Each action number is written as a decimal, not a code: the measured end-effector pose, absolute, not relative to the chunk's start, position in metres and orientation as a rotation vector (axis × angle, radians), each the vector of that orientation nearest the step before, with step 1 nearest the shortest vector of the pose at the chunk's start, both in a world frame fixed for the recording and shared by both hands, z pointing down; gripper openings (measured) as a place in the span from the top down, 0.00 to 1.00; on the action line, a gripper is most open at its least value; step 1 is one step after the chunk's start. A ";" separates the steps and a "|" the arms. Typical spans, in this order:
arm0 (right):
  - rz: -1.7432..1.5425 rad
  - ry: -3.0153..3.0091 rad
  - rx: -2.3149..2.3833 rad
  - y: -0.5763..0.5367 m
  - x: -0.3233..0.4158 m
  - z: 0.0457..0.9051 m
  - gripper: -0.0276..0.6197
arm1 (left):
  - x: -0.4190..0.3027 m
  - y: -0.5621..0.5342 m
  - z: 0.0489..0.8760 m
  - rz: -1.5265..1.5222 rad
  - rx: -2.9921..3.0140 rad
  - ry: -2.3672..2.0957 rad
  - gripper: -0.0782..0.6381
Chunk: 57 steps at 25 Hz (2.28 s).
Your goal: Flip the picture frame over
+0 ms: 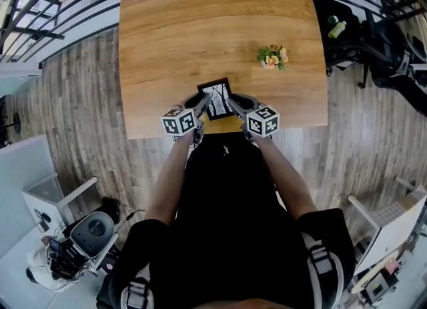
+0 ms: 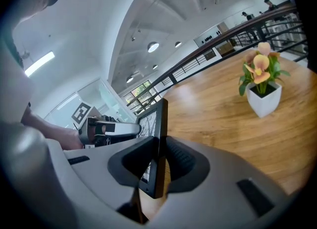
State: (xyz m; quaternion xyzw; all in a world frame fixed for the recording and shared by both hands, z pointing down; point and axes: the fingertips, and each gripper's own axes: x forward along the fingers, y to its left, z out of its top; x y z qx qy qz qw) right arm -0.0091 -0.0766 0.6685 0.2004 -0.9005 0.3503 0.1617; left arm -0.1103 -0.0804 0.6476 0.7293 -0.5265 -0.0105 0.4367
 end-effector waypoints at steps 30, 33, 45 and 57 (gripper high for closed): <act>1.014 -2.392 0.780 -0.116 -0.035 0.739 0.82 | -0.135 -0.133 0.721 0.202 1.792 -1.279 0.69; 1.021 -2.388 0.782 -0.119 -0.034 0.742 0.82 | -0.134 -0.136 0.721 0.217 1.798 -1.288 0.69; 1.030 -2.364 0.811 -0.123 -0.032 0.753 0.81 | -0.129 -0.144 0.725 0.285 1.869 -1.287 0.69; 0.855 -2.336 0.794 -0.127 -0.035 0.756 0.80 | -0.131 -0.148 0.737 0.340 1.866 -1.295 0.67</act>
